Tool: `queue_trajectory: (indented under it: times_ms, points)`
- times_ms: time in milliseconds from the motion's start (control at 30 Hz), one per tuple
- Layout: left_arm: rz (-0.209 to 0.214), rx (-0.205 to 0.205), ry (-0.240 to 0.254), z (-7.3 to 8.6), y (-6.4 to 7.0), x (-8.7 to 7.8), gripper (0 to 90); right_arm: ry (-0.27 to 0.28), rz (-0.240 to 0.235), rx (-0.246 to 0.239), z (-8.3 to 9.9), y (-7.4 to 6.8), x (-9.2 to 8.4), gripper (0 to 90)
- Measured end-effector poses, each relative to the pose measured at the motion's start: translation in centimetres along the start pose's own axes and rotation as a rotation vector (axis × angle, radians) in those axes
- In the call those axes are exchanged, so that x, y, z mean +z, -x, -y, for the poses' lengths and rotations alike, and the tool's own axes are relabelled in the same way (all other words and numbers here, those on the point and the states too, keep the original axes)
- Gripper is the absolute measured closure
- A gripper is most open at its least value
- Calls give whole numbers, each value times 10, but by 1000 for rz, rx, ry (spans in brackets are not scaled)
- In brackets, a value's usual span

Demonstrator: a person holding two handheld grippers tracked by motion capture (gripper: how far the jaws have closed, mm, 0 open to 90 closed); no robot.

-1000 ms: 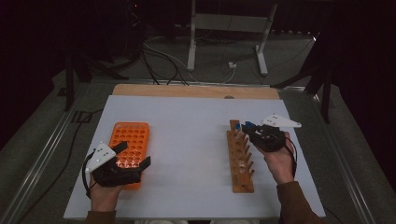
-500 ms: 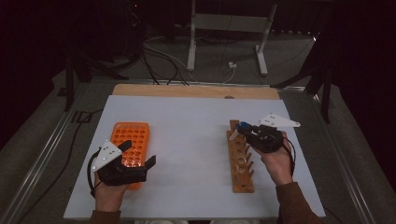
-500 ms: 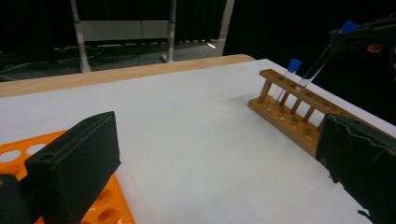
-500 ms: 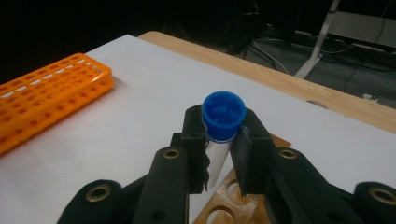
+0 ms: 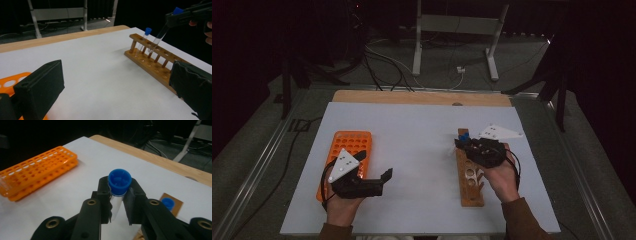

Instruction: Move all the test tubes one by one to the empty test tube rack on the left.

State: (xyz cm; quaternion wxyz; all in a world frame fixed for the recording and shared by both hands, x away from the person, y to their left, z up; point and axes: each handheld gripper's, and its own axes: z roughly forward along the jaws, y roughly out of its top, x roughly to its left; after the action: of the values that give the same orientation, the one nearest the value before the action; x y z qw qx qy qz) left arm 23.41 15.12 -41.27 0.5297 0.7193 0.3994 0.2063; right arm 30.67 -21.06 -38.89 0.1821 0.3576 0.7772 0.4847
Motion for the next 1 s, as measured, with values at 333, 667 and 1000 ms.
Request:
queue_trajectory:
  times_ms: [333,667,1000]
  points:
    - [35,17,-28,1,19,29,19,-9,-57,-18,-4,-18,4,765]
    - [93,47,-57,3,36,59,93,-40,-112,-31,-4,-37,12,764]
    - [112,118,-54,0,55,80,238,-49,-156,-39,-5,-52,22,764]
